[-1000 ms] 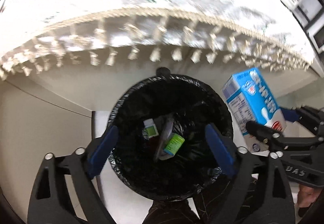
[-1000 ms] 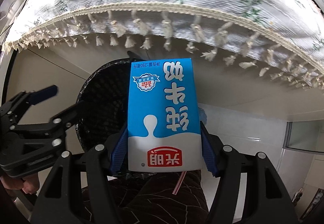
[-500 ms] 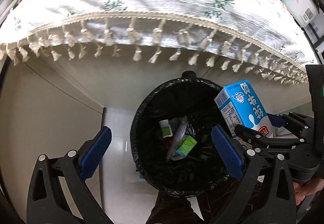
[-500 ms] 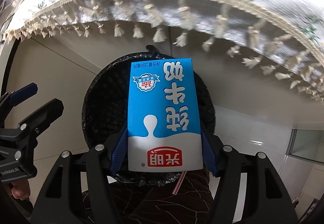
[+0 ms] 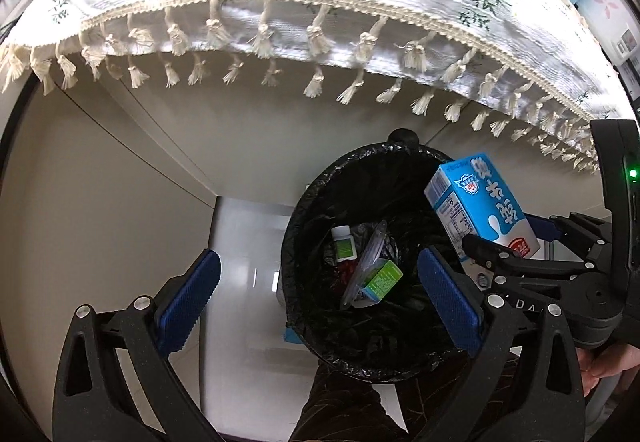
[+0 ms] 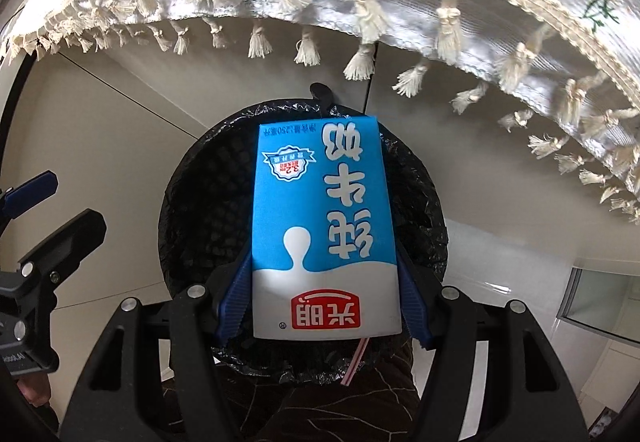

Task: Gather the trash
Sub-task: 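Lower the milk carton into the black bin and open the right tool, then raise both tools from the bin back over the tablecloth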

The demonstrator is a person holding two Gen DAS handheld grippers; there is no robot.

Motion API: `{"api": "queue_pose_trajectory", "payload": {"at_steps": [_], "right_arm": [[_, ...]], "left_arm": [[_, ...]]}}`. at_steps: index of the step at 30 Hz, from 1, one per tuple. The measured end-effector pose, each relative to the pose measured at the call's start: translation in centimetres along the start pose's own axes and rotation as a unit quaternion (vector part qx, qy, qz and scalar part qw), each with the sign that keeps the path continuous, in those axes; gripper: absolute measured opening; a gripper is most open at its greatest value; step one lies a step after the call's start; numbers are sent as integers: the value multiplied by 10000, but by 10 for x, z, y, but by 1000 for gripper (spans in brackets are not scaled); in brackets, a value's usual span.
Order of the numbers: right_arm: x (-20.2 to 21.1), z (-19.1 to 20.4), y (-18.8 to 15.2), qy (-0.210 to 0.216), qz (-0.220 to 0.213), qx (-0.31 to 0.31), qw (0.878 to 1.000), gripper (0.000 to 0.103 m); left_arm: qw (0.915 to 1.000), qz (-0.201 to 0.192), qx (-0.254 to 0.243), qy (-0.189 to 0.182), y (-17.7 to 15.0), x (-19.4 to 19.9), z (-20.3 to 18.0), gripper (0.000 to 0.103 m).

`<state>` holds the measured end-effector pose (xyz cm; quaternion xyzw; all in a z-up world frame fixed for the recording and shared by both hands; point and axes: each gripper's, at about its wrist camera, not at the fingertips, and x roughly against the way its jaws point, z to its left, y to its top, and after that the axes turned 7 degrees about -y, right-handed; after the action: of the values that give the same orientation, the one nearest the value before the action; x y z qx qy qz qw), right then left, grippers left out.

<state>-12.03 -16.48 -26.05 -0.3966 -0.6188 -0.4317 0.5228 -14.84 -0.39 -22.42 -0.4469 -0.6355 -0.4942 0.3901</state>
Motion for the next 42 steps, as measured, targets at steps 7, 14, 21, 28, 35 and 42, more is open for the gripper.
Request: {"api": "queue_pose_trajectory", "payload": {"at_steps": [7, 14, 21, 28, 35, 42], "right_arm": [[14, -8, 6, -40, -121, -73, 9999, 74], [52, -21, 12, -62, -436, -103, 9990, 88], [99, -31, 18, -176, -677, -138, 9975, 89], [145, -37, 27, -163, -1060, -212, 9940, 90], [175, -45, 34, -240, -1349, -282, 9902, 93], [189, -55, 50, -271, -1564, -324, 9868, 95]], "left_arm": [[10000, 20, -12, -16, 3, -4, -2, 97], [9999, -72, 52, -131, 16, 15, -4, 97], [9994, -208, 44, -256, 29, 47, -7, 97], [9988, -447, -75, -194, 41, 78, -15, 97], [9977, -627, -172, -175, 54, 103, -22, 97], [9971, -719, -166, -186, 71, 111, -27, 97]]}}
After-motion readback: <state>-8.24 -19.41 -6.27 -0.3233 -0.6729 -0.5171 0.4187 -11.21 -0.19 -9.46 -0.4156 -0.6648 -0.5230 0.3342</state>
